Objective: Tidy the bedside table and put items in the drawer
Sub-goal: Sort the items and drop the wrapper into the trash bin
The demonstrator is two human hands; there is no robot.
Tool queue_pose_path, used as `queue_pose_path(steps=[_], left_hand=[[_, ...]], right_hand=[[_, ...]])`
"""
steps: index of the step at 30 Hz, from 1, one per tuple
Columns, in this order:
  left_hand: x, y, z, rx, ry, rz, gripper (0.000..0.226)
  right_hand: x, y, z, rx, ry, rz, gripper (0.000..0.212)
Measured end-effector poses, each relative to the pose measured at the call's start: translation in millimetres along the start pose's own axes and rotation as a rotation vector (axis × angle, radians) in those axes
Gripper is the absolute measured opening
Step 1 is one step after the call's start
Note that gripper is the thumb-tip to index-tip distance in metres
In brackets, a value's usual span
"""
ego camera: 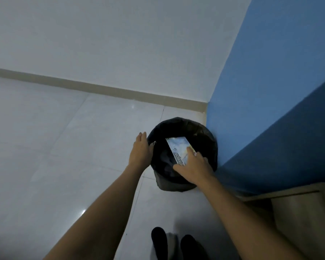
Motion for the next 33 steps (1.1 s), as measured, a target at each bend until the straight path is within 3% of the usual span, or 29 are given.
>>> queue_pose_path(steps=[7,17,24,29,33], left_hand=[[23.6,56.1,-30.8,-0.088,0.035,0.073,0.058],[34.2,69.3,-18.7,-0.139,0.001,0.071,0.057],[1.9,29.7,25.5,-0.083,0.018,0.014,0.057],[-45.3,-16.8,76.0,-0.052,0.122,-0.041,0.053],[-62.7,-40.8,123.0,-0.065,0.107,0.019,0.054]], right_hand=[[-3.2,61.3,-75.6,0.026,-0.036,0.014,0.082],[-15.9,86.9,-79.7,0.025,-0.062,0.033,0.080],[-20.0,31.1,-14.7,-0.036,-0.072,-0.017,0.079],[-36.7,-2.8,65.2,-0.048,-0.049,-0.022,0.071],[-62.0,-14.6,131.0,-0.069,-0.008,-0.039,0.063]])
Point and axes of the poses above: each hand's wrist, its own z-axis away from the middle knuckle, its own y-axis out of the palm, x = y × z, the point moved 8 cm from there along -z, towards the middle knuckle, and after that the axes turned 13 degrees about y, right-handed, at the moved point
